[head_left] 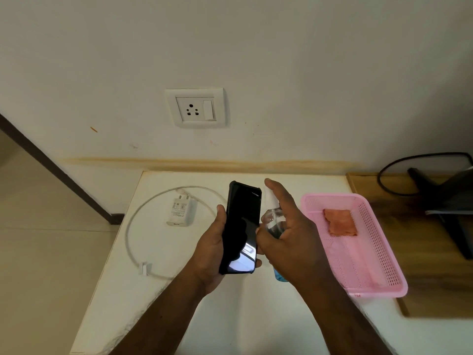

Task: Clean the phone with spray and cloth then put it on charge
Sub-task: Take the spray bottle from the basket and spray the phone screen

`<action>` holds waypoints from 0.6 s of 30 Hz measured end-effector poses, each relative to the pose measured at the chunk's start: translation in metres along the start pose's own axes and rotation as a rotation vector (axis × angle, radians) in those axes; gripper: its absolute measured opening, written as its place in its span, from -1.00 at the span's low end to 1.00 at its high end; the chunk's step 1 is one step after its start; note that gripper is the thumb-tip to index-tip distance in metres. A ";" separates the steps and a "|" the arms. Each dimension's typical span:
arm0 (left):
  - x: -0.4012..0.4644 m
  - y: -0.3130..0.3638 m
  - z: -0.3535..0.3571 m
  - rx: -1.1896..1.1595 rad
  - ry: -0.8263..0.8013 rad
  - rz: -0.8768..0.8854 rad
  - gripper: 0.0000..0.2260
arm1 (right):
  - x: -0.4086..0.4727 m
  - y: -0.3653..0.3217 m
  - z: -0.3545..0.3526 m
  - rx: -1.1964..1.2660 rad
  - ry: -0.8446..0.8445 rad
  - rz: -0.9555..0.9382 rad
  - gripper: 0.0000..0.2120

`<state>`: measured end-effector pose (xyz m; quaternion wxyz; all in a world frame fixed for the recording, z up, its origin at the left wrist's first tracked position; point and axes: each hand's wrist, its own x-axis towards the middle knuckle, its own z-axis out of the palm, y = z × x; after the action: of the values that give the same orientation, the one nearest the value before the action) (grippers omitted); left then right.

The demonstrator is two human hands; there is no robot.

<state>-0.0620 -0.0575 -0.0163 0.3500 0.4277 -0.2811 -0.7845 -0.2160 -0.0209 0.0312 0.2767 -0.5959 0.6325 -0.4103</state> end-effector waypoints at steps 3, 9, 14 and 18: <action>0.000 0.000 0.001 -0.001 -0.012 -0.006 -0.43 | -0.001 0.000 0.000 0.000 0.011 0.018 -0.29; -0.001 -0.001 0.004 -0.022 0.019 -0.014 -0.39 | -0.001 -0.003 -0.001 -0.010 0.019 0.039 -0.28; -0.001 0.000 0.004 -0.030 0.052 -0.006 -0.39 | -0.001 -0.004 0.000 -0.018 0.003 0.043 -0.29; -0.001 0.000 0.003 -0.025 0.036 0.001 -0.35 | 0.000 -0.005 0.001 -0.006 0.029 0.043 -0.32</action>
<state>-0.0644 -0.0563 -0.0139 0.3606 0.4375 -0.2651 -0.7799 -0.2124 -0.0207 0.0345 0.2744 -0.5769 0.6505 -0.4108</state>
